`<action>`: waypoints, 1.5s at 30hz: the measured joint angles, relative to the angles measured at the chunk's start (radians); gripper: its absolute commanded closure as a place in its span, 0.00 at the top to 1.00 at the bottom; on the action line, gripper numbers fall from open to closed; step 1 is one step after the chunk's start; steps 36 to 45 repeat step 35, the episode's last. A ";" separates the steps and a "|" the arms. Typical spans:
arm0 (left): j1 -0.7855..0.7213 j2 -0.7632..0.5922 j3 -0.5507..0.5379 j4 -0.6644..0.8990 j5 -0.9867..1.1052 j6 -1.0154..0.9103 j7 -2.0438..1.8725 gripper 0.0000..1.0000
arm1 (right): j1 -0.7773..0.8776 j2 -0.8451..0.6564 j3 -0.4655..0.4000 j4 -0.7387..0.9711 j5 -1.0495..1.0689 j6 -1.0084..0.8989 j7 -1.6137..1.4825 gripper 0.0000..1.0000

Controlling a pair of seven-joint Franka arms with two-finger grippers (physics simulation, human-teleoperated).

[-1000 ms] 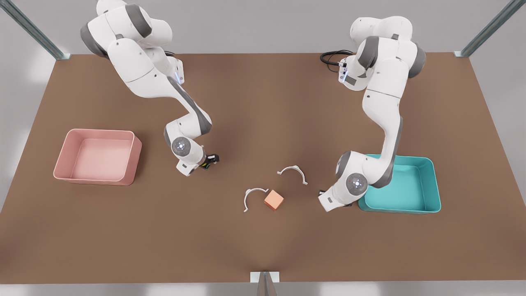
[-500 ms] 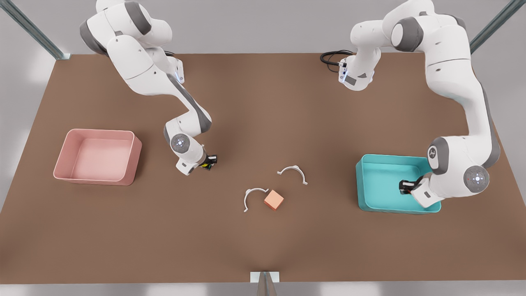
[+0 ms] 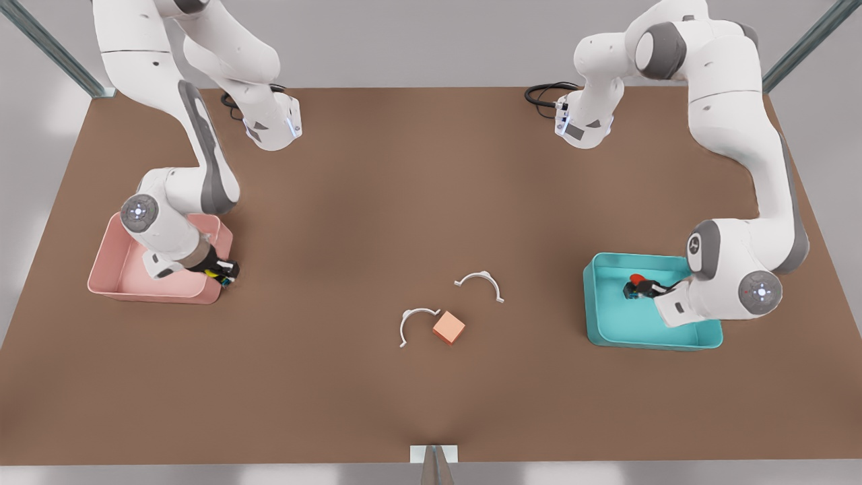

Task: Place the red button in the blue storage box with the left arm, and place the yellow button in the pink storage box with the right arm

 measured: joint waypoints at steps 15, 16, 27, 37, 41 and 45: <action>-0.088 -0.387 -0.010 -0.164 0.002 -0.097 -0.270 1.00 | -0.389 0.240 -0.009 -0.081 -0.057 0.086 -0.381 0.97; -0.077 -0.385 -0.010 -0.163 0.003 -0.097 -0.281 1.00 | -0.391 0.243 -0.007 -0.075 -0.062 0.097 -0.397 0.97; -0.075 -0.377 -0.009 -0.144 0.004 -0.097 -0.374 1.00 | -0.054 0.026 0.053 0.533 -0.090 -0.319 -0.463 1.00; -0.071 -0.377 -0.009 -0.144 0.004 -0.098 -0.414 1.00 | 0.418 0.017 -0.289 0.565 -0.077 -0.521 -0.359 1.00; -0.071 -0.377 -0.009 -0.144 0.004 -0.098 -0.414 1.00 | 0.418 0.017 -0.289 0.565 -0.077 -0.521 -0.359 1.00; -0.071 -0.377 -0.009 -0.144 0.004 -0.098 -0.414 1.00 | 0.418 0.017 -0.289 0.565 -0.077 -0.521 -0.359 1.00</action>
